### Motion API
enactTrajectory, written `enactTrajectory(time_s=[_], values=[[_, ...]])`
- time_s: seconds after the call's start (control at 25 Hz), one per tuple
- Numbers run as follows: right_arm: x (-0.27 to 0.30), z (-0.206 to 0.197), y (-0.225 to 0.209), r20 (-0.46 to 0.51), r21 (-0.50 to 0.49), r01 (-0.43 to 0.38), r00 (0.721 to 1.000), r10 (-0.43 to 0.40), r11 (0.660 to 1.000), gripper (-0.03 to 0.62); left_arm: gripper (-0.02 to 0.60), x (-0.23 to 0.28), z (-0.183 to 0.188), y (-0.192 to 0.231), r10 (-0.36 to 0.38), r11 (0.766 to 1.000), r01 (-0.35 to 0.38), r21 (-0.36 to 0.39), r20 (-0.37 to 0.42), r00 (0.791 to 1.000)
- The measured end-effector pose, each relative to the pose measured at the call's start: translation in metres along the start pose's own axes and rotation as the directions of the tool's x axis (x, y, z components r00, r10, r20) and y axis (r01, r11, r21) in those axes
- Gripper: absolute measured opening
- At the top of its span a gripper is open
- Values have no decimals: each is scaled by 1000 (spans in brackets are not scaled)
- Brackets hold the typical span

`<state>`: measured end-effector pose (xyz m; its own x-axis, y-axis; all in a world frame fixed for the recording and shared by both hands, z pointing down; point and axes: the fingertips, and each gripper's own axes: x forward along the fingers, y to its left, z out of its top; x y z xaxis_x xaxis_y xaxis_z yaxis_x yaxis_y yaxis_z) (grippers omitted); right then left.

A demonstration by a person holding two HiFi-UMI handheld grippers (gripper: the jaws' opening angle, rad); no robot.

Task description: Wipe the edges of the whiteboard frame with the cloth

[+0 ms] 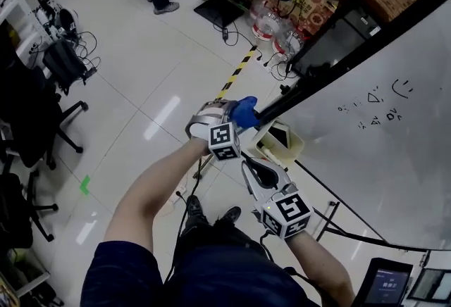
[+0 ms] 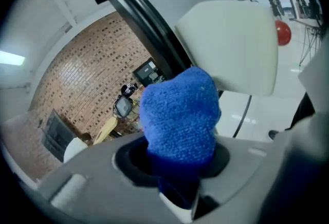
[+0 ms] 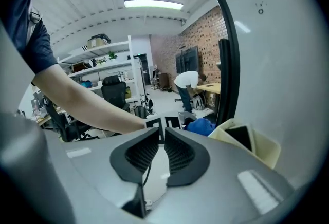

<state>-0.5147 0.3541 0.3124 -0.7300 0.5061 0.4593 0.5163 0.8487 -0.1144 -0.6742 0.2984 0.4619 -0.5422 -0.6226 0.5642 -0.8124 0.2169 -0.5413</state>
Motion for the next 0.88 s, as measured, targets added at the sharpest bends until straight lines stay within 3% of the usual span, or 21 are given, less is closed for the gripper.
enactTrajectory(time_s=[0.24, 0.48, 0.68, 0.88], values=[[-12, 32, -11, 84, 38, 30, 996, -33, 999, 40, 122, -10, 8, 39, 31, 998, -30, 55, -6, 1000], [-11, 44, -19, 91, 46, 65, 993, -69, 997, 40, 103, -2, 39, 28, 18, 988, -19, 154, 9, 1000], [-7, 53, -18, 97, 38, 68, 993, -71, 997, 40, 103, -22, 66, 52, 83, 992, -91, 84, 91, 992], [-9, 83, -9, 162, 17, 32, 986, -35, 999, 41, 103, -44, 89, 75, 104, 994, -98, -45, 162, 981]])
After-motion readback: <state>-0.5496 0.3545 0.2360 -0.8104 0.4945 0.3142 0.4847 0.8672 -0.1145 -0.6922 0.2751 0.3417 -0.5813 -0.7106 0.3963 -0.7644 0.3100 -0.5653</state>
